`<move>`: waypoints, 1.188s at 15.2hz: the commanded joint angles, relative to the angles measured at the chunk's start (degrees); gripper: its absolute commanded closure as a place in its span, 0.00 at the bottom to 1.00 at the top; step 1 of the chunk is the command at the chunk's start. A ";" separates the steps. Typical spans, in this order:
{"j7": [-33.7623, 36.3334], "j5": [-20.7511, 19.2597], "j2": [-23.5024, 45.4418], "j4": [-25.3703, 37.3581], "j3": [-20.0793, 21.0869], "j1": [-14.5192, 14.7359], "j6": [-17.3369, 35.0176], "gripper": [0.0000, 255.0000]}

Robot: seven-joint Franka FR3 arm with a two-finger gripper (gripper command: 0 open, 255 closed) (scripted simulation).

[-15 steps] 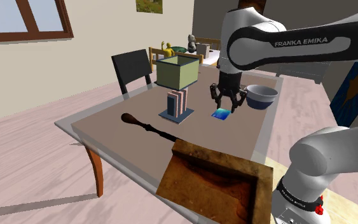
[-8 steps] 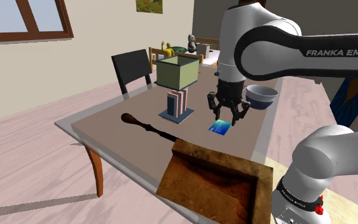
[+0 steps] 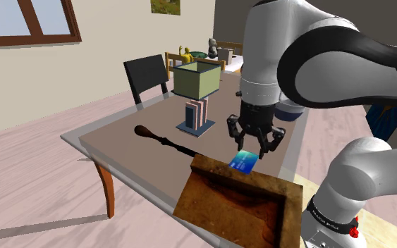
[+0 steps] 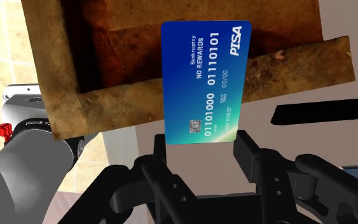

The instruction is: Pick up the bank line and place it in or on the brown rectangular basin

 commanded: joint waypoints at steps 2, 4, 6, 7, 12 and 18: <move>0.76 1.18 -0.35 -1.40 1.30 0.57 1.17 1.00; 0.78 1.81 -0.49 -2.85 2.01 0.80 2.51 1.00; 0.81 2.47 -0.57 -4.26 2.75 1.03 3.87 1.00; 0.82 2.80 -0.58 -4.95 3.14 1.14 4.56 1.00; 0.91 4.56 -0.43 -8.25 5.21 1.63 8.09 1.00; 0.99 5.50 -0.14 -9.91 6.38 1.89 10.06 1.00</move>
